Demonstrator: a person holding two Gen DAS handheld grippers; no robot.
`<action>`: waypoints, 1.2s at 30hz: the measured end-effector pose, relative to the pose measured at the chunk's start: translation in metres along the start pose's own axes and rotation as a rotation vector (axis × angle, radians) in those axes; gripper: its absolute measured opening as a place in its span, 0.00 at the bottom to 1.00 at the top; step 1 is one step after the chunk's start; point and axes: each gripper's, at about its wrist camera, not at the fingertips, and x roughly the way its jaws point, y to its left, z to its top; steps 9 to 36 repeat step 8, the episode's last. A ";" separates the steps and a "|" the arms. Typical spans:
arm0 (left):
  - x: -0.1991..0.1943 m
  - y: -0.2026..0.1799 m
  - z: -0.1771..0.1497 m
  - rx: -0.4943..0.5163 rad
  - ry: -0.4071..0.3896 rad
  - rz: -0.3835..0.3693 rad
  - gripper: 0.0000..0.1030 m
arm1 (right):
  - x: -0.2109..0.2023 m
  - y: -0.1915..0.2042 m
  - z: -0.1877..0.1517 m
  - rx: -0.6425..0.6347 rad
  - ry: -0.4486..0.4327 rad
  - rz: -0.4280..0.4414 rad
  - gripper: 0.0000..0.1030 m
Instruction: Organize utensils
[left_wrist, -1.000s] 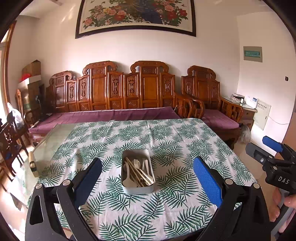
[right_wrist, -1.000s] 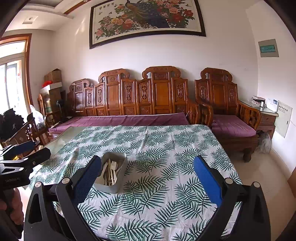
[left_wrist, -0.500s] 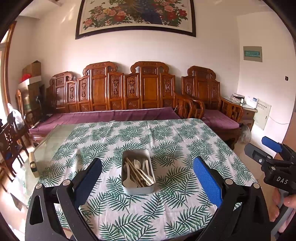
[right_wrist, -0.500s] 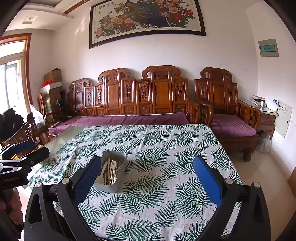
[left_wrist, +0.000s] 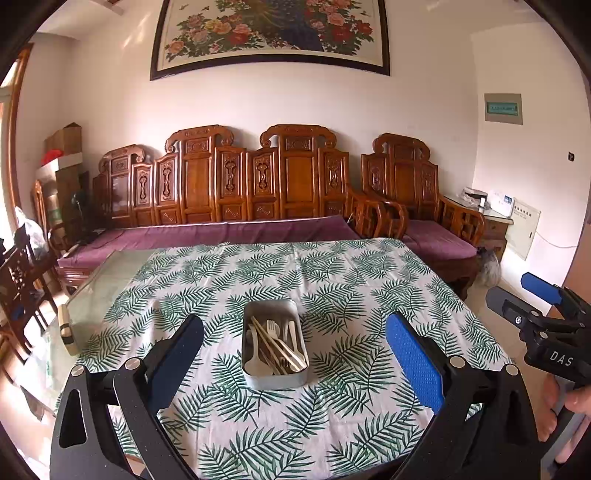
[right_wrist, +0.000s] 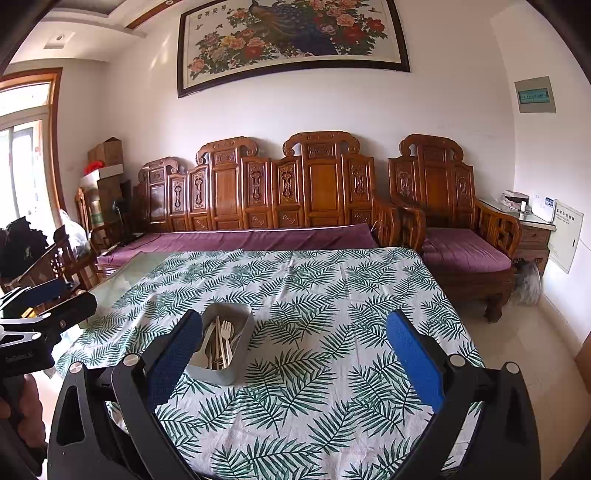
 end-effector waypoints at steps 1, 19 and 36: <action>0.000 0.000 0.000 0.000 0.000 0.001 0.93 | 0.001 0.000 0.001 0.000 0.001 0.000 0.97; 0.000 -0.001 0.000 -0.003 -0.003 -0.001 0.93 | 0.001 0.000 0.001 0.001 0.001 0.001 0.97; 0.000 -0.001 0.000 -0.003 -0.003 -0.001 0.93 | 0.001 0.000 0.001 0.001 0.001 0.001 0.97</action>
